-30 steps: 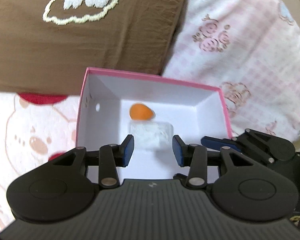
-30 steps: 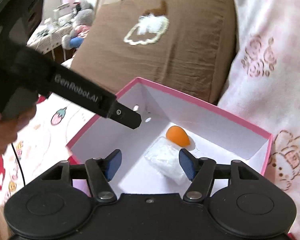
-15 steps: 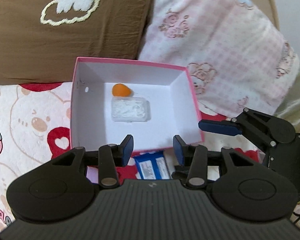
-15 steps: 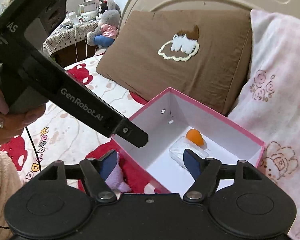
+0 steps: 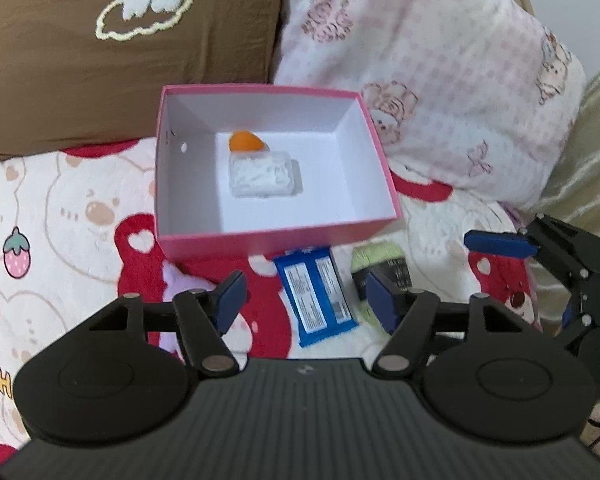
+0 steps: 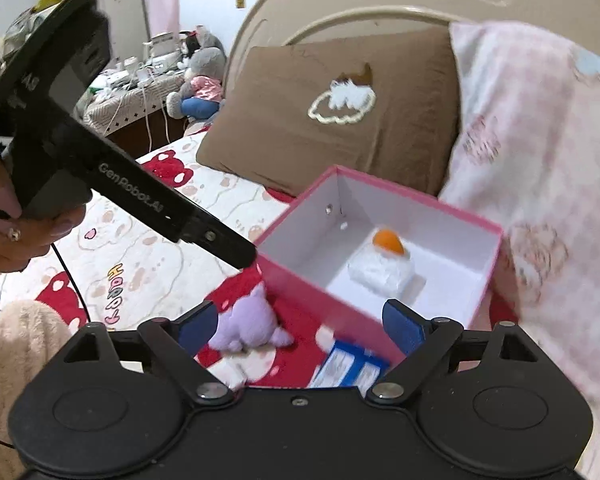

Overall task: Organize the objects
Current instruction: 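Move the left tool to the green yarn ball and close on it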

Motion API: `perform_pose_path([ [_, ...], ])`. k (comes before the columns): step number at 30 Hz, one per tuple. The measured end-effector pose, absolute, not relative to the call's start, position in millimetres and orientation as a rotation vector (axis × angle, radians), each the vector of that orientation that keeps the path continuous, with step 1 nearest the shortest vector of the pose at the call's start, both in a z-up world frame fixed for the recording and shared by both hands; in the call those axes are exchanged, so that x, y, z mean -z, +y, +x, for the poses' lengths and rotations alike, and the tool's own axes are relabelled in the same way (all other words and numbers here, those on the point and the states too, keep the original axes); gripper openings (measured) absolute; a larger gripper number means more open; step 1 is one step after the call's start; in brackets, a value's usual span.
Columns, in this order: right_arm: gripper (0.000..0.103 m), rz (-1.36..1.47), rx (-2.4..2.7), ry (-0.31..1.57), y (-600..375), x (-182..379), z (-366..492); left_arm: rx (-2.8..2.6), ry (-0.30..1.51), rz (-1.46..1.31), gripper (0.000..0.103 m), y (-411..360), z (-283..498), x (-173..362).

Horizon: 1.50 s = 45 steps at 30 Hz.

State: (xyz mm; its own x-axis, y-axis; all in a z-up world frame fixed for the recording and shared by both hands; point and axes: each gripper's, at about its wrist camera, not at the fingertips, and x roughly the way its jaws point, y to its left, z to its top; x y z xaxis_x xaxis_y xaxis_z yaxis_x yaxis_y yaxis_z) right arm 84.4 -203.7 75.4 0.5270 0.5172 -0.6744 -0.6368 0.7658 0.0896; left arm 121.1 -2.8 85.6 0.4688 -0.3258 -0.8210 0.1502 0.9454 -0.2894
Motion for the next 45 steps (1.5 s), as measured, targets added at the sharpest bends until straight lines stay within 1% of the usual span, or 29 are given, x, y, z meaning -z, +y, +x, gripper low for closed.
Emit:
perform_pose_path([
  [4,0.092,-0.187,-0.652,0.766,-217.3,-69.6,69.1,0.339,1.033,-0.223,0.074,-8.4,107.1,-81.8],
  [8,0.092,-0.171,-0.613,0.777,-232.5,-60.4,61.2,0.370,1.045,-0.237,0.076,-18.4,95.6,-75.1],
  [11,0.092,-0.156,-0.600,0.791,-244.1,-54.3,57.7,0.366,1.052,-0.233,0.080,-24.9,88.9,-71.1],
  [13,0.092,-0.154,-0.590,0.790,-250.7,-52.5,55.8,0.366,1.053,-0.228,0.087,-28.3,84.7,-69.0],
  [16,0.092,-0.153,-0.587,0.780,-259.6,-50.9,49.8,0.347,1.060,-0.220,0.090,-34.3,82.9,-64.3],
  [23,0.092,-0.233,-0.541,0.715,-278.1,-38.7,35.6,0.350,1.036,-0.218,0.091,-58.7,82.4,-47.2],
  [29,0.092,-0.189,-0.551,0.736,-295.9,-23.2,37.1,0.320,1.022,-0.165,0.091,-87.6,85.3,-30.7],
  [35,0.092,-0.160,-0.593,0.674,-299.5,-4.9,31.5,0.322,1.047,-0.093,0.091,-114.7,94.0,-9.7],
  [37,0.092,-0.165,-0.588,0.644,-299.1,1.0,30.3,0.331,1.070,-0.102,0.087,-121.0,99.9,-1.0],
  [40,0.092,-0.153,-0.591,0.599,-302.8,11.8,33.5,0.323,1.069,-0.090,0.087,-127.4,107.6,10.4],
  [45,0.092,-0.088,-0.572,0.665,-316.1,39.5,56.9,0.294,1.027,-0.127,0.087,-128.7,121.7,27.1],
])
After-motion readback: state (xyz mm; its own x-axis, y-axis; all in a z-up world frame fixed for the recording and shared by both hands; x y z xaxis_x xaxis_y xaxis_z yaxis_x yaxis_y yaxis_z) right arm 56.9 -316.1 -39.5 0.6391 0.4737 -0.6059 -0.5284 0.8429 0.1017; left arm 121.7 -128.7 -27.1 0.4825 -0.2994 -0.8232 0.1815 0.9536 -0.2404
